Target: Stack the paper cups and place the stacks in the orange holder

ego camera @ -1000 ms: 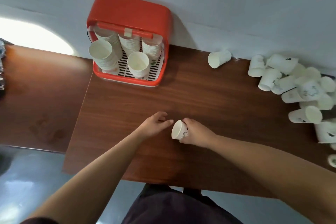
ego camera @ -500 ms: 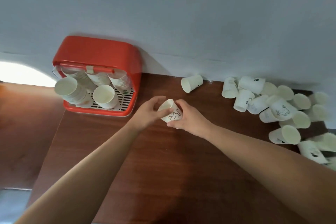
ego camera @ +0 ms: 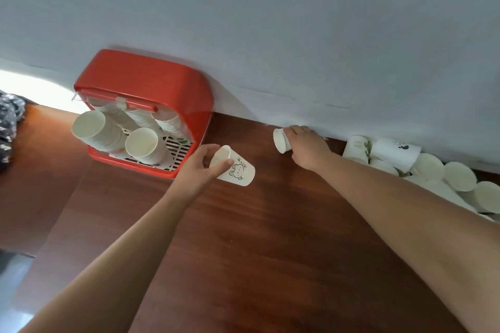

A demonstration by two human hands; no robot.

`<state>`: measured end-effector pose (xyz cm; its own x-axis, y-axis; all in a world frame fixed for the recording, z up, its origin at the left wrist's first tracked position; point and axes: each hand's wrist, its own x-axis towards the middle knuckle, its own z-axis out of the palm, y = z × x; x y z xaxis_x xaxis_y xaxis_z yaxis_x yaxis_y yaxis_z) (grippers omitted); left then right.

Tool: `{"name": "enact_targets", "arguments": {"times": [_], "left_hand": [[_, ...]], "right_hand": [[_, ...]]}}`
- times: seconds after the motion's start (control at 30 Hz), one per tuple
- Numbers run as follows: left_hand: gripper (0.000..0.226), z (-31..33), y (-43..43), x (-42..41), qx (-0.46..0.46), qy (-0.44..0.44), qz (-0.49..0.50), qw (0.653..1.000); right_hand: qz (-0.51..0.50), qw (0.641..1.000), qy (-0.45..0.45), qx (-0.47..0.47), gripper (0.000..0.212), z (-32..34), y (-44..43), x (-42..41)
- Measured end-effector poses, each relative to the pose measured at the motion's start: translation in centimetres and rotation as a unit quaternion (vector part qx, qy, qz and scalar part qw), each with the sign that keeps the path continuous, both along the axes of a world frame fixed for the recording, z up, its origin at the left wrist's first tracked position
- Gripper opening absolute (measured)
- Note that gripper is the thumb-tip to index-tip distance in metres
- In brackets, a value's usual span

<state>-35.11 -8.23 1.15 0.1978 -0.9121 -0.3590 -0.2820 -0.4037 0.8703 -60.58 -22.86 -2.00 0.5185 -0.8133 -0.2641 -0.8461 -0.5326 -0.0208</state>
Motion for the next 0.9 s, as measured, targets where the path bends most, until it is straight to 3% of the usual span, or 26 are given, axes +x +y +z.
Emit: {"name": "enact_targets", "arguments": {"times": [0.23, 0.47, 0.8, 0.9], "left_hand": [[0.047, -0.4, 1.6, 0.8, -0.006, -0.008, 0.039, 0.999], [0.041, 2.7, 5.4, 5.0, -0.044, -0.027, 0.06, 0.997], [0.056, 8.0, 8.2, 15.4, -0.125, -0.063, 0.183, 0.973], [0.062, 7.8, 6.9, 17.1, -0.135, -0.078, 0.175, 0.972]], "right_hand": [[0.027, 0.999, 0.039, -0.019, 0.063, -0.7, -0.2, 0.5], [-0.024, 0.982, -0.168, 0.082, 0.073, 4.4, 3.3, 5.6], [-0.083, 0.926, -0.327, 0.169, 0.063, 13.5, 9.0, 16.0], [-0.107, 0.911, -0.359, 0.175, 0.064, 13.9, 10.5, 18.0]]}}
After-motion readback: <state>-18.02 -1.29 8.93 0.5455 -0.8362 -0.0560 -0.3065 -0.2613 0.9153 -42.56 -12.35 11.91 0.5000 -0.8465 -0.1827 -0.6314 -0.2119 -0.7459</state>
